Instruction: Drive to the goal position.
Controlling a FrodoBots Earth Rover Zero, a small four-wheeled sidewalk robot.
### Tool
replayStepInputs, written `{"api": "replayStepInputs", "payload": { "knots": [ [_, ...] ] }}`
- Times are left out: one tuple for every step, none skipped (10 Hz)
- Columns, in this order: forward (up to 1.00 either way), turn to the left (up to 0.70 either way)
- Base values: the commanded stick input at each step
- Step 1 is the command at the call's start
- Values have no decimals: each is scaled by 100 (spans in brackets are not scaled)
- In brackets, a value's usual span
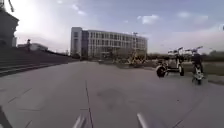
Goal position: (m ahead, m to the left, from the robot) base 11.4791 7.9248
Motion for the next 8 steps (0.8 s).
{"api": "replayStepInputs", "payload": {
  "knots": [
    [100, 27],
    [100, 27],
    [100, 24],
    [100, 5],
    [100, 0],
    [100, 0],
    [100, 0],
    [100, 0]
  ]
}}
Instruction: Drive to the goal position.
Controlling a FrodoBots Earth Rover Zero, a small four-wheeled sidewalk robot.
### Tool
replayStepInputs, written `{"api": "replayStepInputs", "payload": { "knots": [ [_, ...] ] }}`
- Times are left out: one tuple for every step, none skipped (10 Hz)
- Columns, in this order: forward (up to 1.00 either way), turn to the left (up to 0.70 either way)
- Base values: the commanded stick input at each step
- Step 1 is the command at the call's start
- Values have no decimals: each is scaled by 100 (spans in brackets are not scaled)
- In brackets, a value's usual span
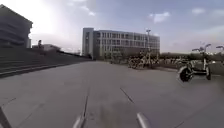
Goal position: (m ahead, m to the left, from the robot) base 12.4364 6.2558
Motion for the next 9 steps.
{"api": "replayStepInputs", "payload": {
  "knots": [
    [100, 0],
    [100, 0],
    [100, 0],
    [100, 0],
    [100, 0],
    [100, 25],
    [100, 27],
    [100, 27],
    [100, 14]
  ]
}}
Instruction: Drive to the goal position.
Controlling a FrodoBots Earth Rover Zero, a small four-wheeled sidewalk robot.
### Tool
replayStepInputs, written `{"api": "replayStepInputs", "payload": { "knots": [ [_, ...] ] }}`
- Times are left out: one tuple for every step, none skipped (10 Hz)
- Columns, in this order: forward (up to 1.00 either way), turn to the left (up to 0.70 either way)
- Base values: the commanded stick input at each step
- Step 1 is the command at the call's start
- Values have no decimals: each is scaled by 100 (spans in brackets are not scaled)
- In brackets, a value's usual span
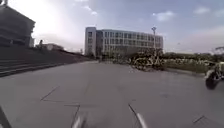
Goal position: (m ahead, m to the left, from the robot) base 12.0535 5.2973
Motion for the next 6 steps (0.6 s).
{"api": "replayStepInputs", "payload": {
  "knots": [
    [100, 0],
    [100, 0],
    [100, 0],
    [100, 0],
    [100, 0],
    [100, 0]
  ]
}}
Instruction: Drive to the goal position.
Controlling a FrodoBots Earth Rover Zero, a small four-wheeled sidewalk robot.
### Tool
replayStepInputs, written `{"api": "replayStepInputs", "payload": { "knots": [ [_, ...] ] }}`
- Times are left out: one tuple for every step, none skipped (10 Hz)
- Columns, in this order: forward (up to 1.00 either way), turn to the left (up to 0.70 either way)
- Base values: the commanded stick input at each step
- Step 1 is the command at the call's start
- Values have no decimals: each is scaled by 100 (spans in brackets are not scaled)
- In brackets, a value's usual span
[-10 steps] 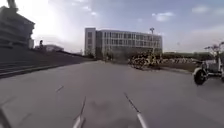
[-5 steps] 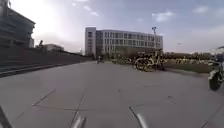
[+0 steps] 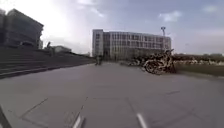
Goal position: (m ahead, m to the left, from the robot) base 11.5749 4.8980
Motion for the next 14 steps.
{"api": "replayStepInputs", "payload": {
  "knots": [
    [100, 0],
    [100, 0],
    [100, 0],
    [100, 0],
    [100, 0],
    [100, 0],
    [100, 0],
    [100, 0],
    [100, 27],
    [100, 18],
    [100, 0],
    [100, 0],
    [100, 0],
    [100, 0]
  ]
}}
